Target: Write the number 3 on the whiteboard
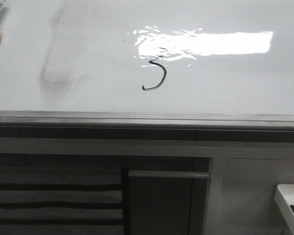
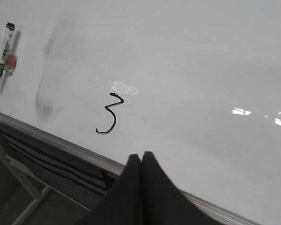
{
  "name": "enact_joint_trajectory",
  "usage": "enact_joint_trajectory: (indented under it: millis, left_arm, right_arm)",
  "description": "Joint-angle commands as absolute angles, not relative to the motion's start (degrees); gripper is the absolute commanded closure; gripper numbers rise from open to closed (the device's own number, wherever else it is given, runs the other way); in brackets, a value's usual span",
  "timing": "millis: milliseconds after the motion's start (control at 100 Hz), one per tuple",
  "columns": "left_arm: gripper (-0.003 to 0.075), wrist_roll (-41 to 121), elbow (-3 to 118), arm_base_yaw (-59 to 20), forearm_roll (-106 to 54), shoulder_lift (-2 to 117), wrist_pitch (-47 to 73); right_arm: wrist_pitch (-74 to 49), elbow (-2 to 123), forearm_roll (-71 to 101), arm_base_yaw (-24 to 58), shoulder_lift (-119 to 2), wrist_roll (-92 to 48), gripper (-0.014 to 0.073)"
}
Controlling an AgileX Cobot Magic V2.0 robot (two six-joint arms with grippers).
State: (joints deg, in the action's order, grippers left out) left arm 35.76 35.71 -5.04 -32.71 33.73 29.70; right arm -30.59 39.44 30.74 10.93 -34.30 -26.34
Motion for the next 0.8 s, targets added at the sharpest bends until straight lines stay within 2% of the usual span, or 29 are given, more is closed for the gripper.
enact_joint_trajectory:
  millis: [0, 190, 370, 530, 600, 700, 790]
  left_arm:
    - [0.0739, 35.23, 37.34, -5.88, -34.48, 32.31, 25.5]
    - [0.0739, 35.34, 35.2, -5.83, -32.43, 21.72, 23.7]
    - [0.0739, 35.34, 26.06, -2.21, -27.6, 7.85, 17.41]
    - [0.0739, 34.63, 17.94, -0.79, -26.94, 1.93, 12.05]
    - [0.0739, 25.97, 15.22, -0.79, -18.78, 0.88, 10.59]
    - [0.0739, 3.79, 11.64, -0.79, -1.56, 0.29, 8.27]
    - [0.0739, -5.55, 7.17, -0.79, 8.76, 0.29, 2.23]
  right_arm:
    - [-26.33, 41.02, 31.67, 10.67, -34.23, -26.36, 0.0673]
    - [-26.37, 41.02, 31.67, 10.67, -34.23, -26.36, 0.0673]
    - [-26.37, 41.02, 31.67, 10.67, -34.23, -26.36, 0.0673]
    - [-26.37, 41.02, 31.67, 10.67, -34.23, -26.36, 0.0673]
    - [-26.37, 41.02, 31.67, 10.67, -34.23, -26.36, 0.0673]
    - [-26.37, 41.02, 31.67, 10.67, -34.23, -26.36, 0.0673]
    - [-26.37, 41.02, 31.67, 10.67, -34.23, -26.36, 0.0673]
